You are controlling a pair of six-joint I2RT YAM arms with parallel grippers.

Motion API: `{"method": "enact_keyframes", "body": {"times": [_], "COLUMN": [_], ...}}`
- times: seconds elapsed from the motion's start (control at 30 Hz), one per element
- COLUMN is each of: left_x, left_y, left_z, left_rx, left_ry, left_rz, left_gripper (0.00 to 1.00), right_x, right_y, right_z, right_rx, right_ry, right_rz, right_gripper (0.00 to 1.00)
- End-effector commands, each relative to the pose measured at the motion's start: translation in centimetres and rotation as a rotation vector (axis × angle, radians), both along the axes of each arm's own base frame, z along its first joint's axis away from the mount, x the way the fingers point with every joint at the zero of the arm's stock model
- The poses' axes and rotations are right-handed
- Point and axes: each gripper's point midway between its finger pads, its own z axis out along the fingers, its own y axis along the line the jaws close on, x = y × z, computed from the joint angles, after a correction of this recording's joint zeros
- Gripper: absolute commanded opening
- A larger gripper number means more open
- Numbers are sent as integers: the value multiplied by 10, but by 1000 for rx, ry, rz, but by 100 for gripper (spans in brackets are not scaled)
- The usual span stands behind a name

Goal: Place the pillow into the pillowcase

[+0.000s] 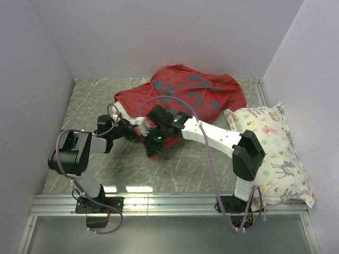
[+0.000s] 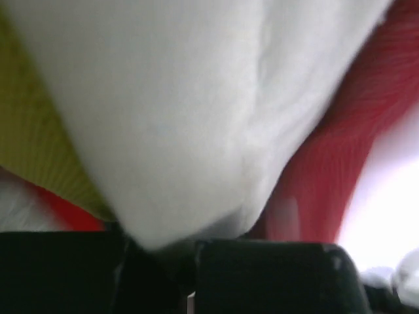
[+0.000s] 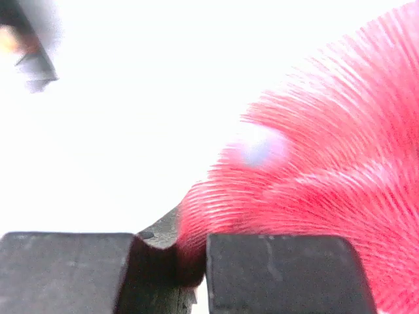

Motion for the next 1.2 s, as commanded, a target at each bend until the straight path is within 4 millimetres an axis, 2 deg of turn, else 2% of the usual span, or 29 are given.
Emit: {"method": "enact_keyframes", "body": {"times": [0.0, 0.03, 0.07, 0.1, 0.13, 0.17, 0.2, 0.23, 0.27, 0.3, 0.33, 0.37, 0.43, 0.47, 0.53, 0.57, 0.6, 0.63, 0.67, 0.7, 0.73, 0.8, 0.83, 0.9, 0.93, 0.97, 1.03, 1.13, 1.17], "left_x": [47, 49, 48, 47, 43, 37, 32, 22, 16, 10, 7, -4, -9, -19, -14, -15, -14, -16, -23, -36, -22, -21, -26, -21, -32, -31, -25, -9, 18], "left_y": [-7, -12, -14, -15, -16, -16, -14, -7, -1, 6, 21, 30, 48, 48, 52, 51, 45, 45, 47, 54, 71, 95, 114, 142, 147, 154, 177, 202, 216], "left_z": [58, 63, 66, 66, 54, 53, 46, 21, 16, 4, -11, -29, -47, -60, -61, -66, -49, -45, -36, -44, -36, -23, -21, -10, -5, 0, 14, 20, 34], "left_rx": [-56, -49, -40, -25, 16, 34, 58, 132, 172, 214, 290, 328, 381, 382, 400, 404, 387, 399, 392, 422, 497, 578, 619, 686, 666, 674, 729, 849, 998], "left_ry": [-220, -240, -248, -253, -232, -231, -222, -166, -170, -146, -163, -90, -73, -12, -53, -46, -135, -163, -112, -117, -260, -356, -389, -507, -495, -531, -653, -755, -884], "left_rz": [95, 86, 83, 81, 72, 62, 52, 30, 19, 13, 9, -6, -16, -54, -119, -166, -287, -349, -424, -477, -505, -511, -517, -530, -553, -549, -543, -500, -446], "left_gripper": [0, 0, 0, 0, 0, 0, 0, 0, 0, 0, 0, 0, 0, 10, 30, 44, 48, 51, 54, 53, 54, 63, 67, 70, 86, 89, 93, 92, 92], "right_x": [-129, -134, -128, -121, -111, -97, -88, -81, -75, -59, -54, -54, -56, -61, -73, -75, -75, -72, -70, -67, -70, -54, -53, -32, -26, -14, -8, -5, -6], "right_y": [45, 47, 56, 60, 61, 64, 63, 62, 62, 58, 59, 56, 56, 53, 49, 44, 35, 25, 15, 8, -6, -24, -31, -45, -50, -58, -67, -82, -84], "right_z": [123, 141, 120, 113, 108, 86, 79, 73, 72, 73, 71, 86, 88, 102, 99, 97, 87, 71, 59, 50, 32, 33, 38, 52, 66, 79, 106, 100, 98], "right_rx": [349, 374, 327, 299, 265, 221, 207, 200, 208, 221, 231, 260, 280, 310, 298, 284, 233, 186, 140, 117, 77, 98, 124, 165, 194, 229, 277, 240, 243], "right_ry": [116, 130, 170, 164, 149, 187, 211, 255, 291, 302, 307, 274, 215, 173, 142, 139, 153, 162, 189, 201, 254, 273, 291, 297, 281, 271, 215, 147, 155], "right_rz": [550, 603, 606, 607, 603, 570, 541, 501, 470, 416, 391, 385, 384, 397, 430, 434, 419, 407, 386, 368, 336, 252, 224, 148, 131, 94, 84, 59, 52], "right_gripper": [0, 0, 0, 0, 0, 0, 0, 0, 0, 0, 0, 0, 0, 0, 0, 0, 0, 0, 0, 0, 0, 0, 0, 0, 0, 0, 0, 0, 0]}}
